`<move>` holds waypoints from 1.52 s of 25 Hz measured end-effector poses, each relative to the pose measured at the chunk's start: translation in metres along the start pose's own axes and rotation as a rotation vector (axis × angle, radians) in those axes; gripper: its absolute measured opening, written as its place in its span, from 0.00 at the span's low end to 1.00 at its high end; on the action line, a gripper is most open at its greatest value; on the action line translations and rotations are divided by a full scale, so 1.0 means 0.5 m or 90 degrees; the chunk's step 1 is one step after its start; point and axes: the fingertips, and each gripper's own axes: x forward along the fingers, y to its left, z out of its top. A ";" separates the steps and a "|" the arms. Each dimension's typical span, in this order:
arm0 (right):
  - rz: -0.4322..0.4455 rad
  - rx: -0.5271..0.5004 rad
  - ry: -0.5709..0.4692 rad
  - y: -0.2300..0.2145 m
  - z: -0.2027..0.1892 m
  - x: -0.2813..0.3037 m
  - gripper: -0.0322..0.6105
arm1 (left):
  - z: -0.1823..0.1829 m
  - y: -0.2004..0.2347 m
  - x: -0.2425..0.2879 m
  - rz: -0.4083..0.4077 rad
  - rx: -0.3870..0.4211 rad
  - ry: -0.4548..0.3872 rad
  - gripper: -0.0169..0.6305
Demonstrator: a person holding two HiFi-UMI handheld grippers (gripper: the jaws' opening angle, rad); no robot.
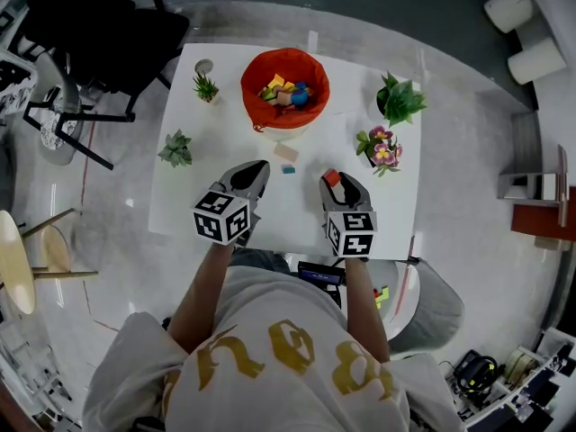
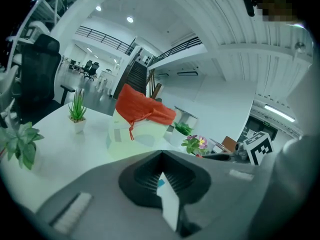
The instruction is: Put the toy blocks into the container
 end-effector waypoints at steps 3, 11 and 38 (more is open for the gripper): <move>0.008 0.000 -0.011 0.008 0.016 -0.005 0.37 | 0.015 -0.006 -0.009 0.000 0.000 -0.015 0.03; 0.027 0.006 -0.043 0.024 0.057 -0.023 0.37 | 0.040 -0.022 -0.030 0.002 0.005 -0.039 0.03; 0.055 0.011 -0.141 0.056 0.196 -0.062 0.37 | 0.178 -0.046 -0.083 -0.013 0.012 -0.155 0.03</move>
